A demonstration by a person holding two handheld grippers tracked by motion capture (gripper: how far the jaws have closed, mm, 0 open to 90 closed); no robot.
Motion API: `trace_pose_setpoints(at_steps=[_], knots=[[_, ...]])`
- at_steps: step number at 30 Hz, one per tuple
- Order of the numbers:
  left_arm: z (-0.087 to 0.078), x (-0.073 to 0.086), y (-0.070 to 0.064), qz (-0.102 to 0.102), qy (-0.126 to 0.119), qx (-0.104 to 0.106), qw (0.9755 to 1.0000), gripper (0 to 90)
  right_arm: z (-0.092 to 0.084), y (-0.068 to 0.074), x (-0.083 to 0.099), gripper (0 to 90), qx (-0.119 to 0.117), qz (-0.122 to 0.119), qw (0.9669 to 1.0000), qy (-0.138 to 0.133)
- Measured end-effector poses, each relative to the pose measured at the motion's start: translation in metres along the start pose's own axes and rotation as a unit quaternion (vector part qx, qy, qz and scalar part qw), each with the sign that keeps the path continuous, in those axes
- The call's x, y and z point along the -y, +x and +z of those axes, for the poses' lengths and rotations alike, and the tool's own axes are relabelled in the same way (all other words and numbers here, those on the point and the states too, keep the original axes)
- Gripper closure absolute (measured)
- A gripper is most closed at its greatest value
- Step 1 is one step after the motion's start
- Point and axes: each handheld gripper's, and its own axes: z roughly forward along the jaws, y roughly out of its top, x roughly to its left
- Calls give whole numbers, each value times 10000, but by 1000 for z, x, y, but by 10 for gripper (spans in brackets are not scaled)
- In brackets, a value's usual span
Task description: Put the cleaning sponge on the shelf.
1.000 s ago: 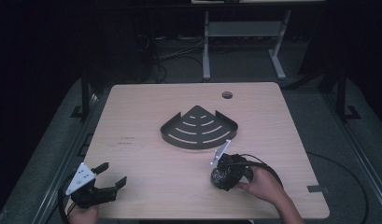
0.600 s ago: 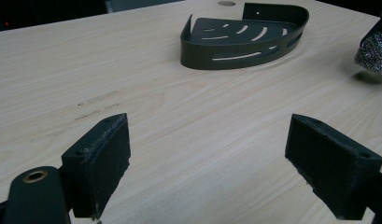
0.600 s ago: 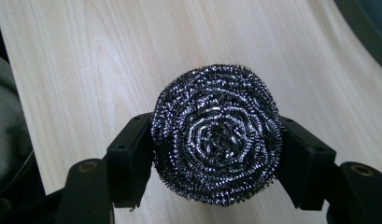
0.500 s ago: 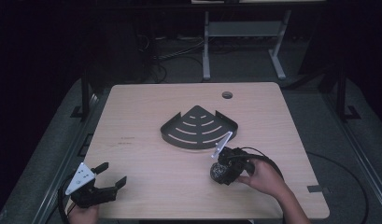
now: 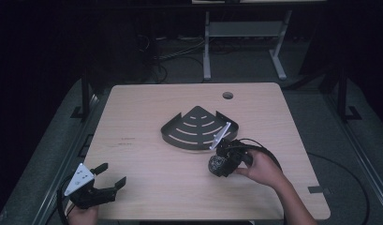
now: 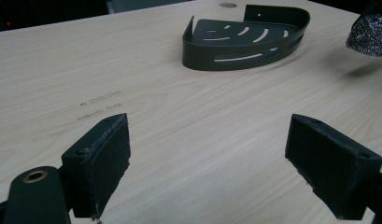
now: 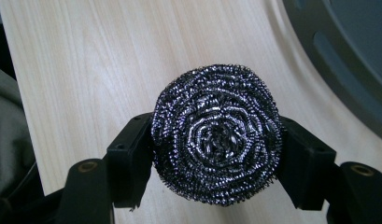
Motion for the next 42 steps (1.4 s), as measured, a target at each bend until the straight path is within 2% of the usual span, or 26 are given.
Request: trace_pose_setpoints(at_steps=[17,19,27,42], knots=[[1,0,1,14,21,9,10000,134,-11,-16,-20,335,6,-20,10000,-67],[1,1,2,-4,19,-1,10000,134,-12,-18,-21,335,-74,2,9999,-136],[1,1,2,-11,18,5,10000,134,-13,-22,-29,335,-5,-56,10000,-81],[1,1,2,-11,10,10,10000,134,-15,-40,-40,335,-36,64,10000,-50]])
